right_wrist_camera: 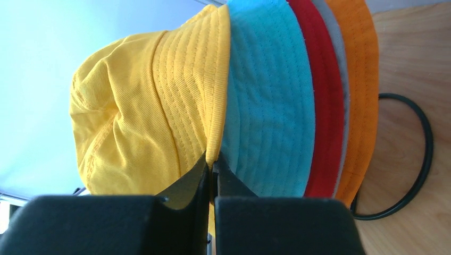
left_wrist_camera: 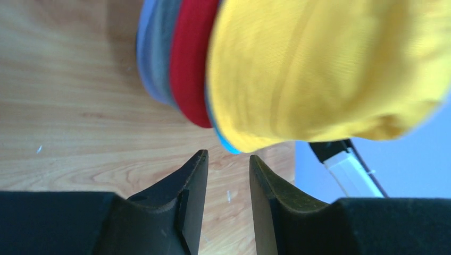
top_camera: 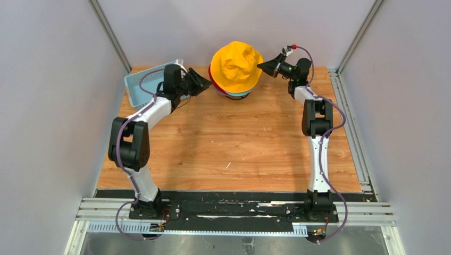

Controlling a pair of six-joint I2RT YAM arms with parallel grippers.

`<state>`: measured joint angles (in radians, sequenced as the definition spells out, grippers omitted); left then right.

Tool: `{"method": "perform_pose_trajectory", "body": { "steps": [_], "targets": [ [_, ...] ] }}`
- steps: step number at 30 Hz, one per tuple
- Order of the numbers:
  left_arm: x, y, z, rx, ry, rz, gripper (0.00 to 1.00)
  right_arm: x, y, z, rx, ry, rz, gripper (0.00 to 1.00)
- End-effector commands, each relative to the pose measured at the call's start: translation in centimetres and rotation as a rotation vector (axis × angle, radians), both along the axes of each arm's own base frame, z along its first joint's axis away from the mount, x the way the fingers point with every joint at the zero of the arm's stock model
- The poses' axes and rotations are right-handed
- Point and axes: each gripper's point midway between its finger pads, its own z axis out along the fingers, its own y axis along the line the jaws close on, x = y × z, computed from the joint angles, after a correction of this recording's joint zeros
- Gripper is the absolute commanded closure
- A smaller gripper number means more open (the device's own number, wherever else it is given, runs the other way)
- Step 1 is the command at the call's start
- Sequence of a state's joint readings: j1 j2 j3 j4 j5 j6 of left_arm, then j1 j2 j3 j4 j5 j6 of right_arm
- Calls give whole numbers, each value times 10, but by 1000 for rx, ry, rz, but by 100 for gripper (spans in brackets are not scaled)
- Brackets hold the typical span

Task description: Stack the hats

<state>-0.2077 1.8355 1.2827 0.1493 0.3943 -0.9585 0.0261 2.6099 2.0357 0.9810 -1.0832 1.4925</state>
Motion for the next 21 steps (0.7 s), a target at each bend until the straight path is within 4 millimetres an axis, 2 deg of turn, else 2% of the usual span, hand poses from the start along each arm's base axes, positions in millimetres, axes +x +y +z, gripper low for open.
{"method": "perform_pose_trajectory", "body": {
  "steps": [1,5,9,14,17,21],
  "targets": [
    [4,25,59,60,-164,98,61,19,-13,1,-34,-21,-26,100],
    [20,31,80,53,-223,131,58,28,-12,5,-47,-42,-29,99],
    [46,24,94,5,-279,115,57,31,-12,5,-62,-63,-41,99],
    [79,14,92,-5,-327,74,57,31,-5,1,-89,-104,-54,99],
    [97,11,82,10,-339,66,57,30,1,0,-91,-121,-52,99],
    [111,9,80,4,-363,58,57,30,6,-2,-92,-129,-50,99]
  ]
}}
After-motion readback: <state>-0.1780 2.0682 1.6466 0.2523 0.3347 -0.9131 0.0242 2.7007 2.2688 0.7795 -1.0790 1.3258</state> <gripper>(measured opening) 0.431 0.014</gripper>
